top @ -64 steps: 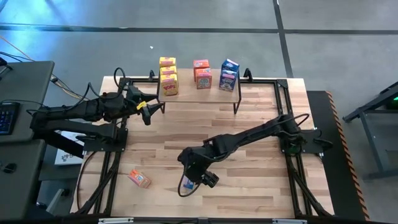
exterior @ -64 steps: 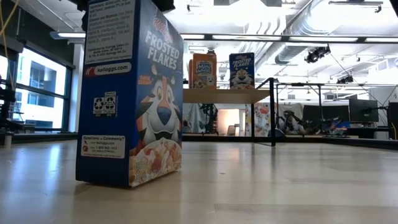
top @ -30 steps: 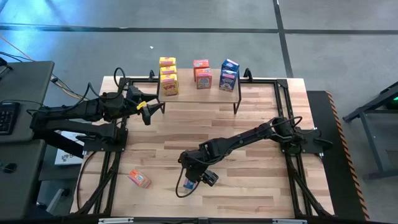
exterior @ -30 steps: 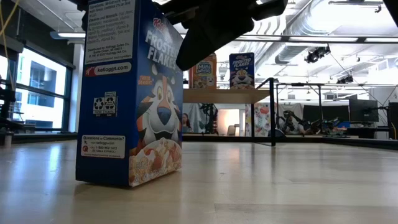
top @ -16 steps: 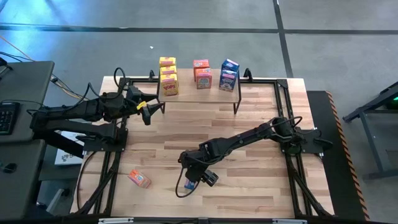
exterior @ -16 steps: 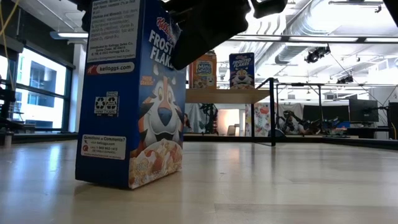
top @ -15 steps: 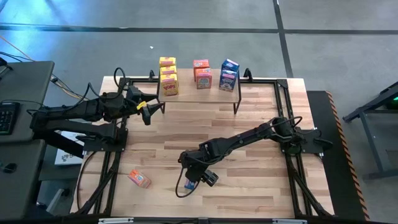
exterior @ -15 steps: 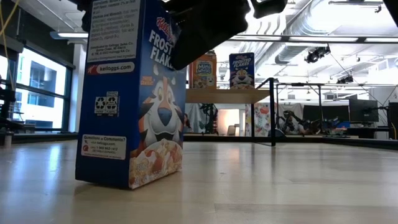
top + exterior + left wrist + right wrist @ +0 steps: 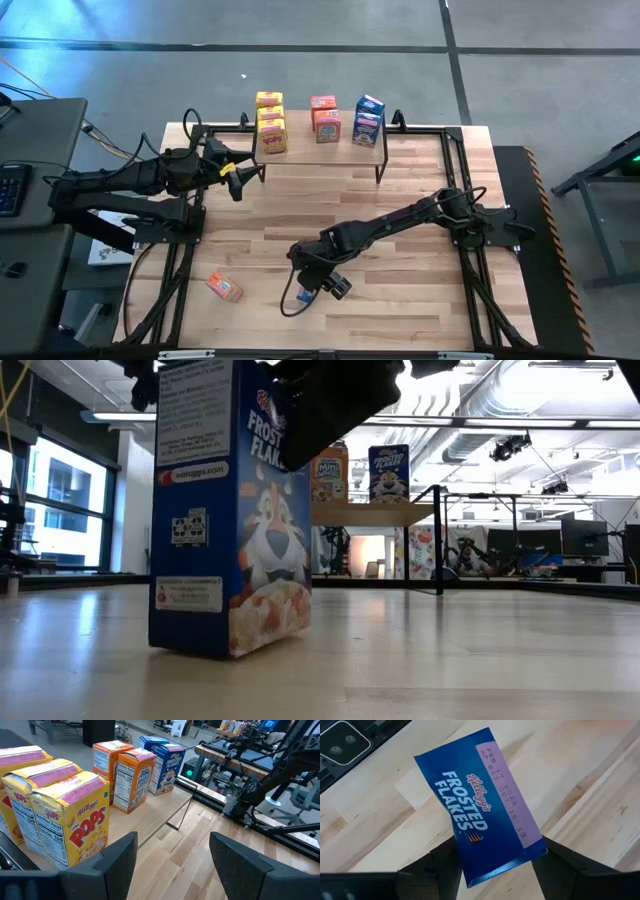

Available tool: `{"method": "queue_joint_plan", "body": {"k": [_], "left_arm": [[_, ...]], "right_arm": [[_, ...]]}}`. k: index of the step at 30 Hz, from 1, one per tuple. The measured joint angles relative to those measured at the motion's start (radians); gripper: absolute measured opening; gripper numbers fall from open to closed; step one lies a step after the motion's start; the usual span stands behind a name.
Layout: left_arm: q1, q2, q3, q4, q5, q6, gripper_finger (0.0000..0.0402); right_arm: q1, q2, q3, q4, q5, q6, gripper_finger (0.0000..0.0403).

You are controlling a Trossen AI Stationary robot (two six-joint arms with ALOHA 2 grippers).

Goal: Stack cereal on shelf
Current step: Put the blue cereal box aligned with the other blue cereal box on the shelf

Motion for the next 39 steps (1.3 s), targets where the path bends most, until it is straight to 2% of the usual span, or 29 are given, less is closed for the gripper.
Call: {"method": "queue_joint_plan", "body": {"k": [11, 21, 31, 39], "left_arm": [[0.000, 0.000, 0.000, 0.000, 0.000, 0.000, 0.0239], [0.000, 0.000, 0.000, 0.000, 0.000, 0.001, 0.0239], [0.000, 0.000, 0.000, 0.000, -0.051, 0.032, 0.0239], [0.000, 0.000, 0.000, 0.000, -0.048, 0.044, 0.0239]], "right_arm": [[-0.029, -0.002, 0.144, -0.114, 0.002, 0.091, 0.0204], [-0.112, -0.002, 0.259, -0.287, 0.004, 0.070, 0.0204], [-0.237, -0.004, 0.375, -0.452, -0.008, 0.033, 0.0204], [-0.364, -0.085, 0.424, -0.488, -0.014, 0.021, 0.0204]]}}
